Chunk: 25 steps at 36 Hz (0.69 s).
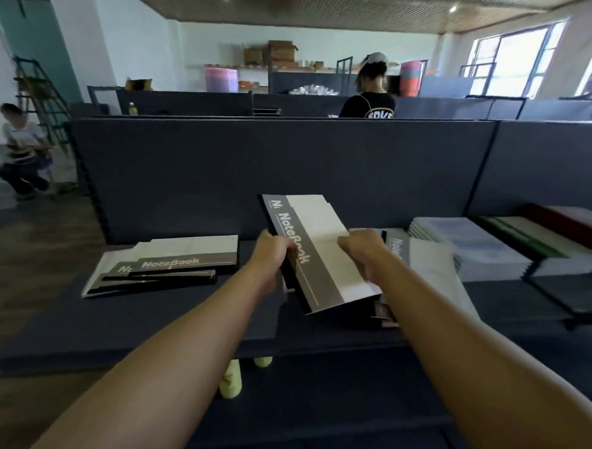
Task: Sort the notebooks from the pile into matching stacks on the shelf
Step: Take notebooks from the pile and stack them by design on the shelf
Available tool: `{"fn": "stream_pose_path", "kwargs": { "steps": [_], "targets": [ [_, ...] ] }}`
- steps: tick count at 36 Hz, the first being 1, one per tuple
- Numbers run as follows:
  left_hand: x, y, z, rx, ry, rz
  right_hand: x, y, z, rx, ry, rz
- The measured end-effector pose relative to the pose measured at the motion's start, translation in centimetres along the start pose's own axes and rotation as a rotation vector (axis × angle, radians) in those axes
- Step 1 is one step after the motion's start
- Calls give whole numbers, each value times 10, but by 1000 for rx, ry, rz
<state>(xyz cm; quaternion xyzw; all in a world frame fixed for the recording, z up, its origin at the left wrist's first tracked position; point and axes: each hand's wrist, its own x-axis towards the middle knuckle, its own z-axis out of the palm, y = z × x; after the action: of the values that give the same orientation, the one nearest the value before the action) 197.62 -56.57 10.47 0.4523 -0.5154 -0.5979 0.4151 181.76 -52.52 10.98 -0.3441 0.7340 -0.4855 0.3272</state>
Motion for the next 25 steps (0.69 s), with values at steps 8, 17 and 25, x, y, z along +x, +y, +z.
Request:
{"fn": "stream_pose_path", "kwargs": {
  "steps": [8, 17, 25],
  "targets": [
    [-16, -27, 94, 181, -260, -42, -6, 41, -100, -22, 285, 115],
    [-27, -42, 136, 214, -164, -194, -2, 88, -122, -181, 469, 280],
    [-31, -36, 141, 253, -130, -277, -4, 97, -123, -87, 410, 215]
  ]
}}
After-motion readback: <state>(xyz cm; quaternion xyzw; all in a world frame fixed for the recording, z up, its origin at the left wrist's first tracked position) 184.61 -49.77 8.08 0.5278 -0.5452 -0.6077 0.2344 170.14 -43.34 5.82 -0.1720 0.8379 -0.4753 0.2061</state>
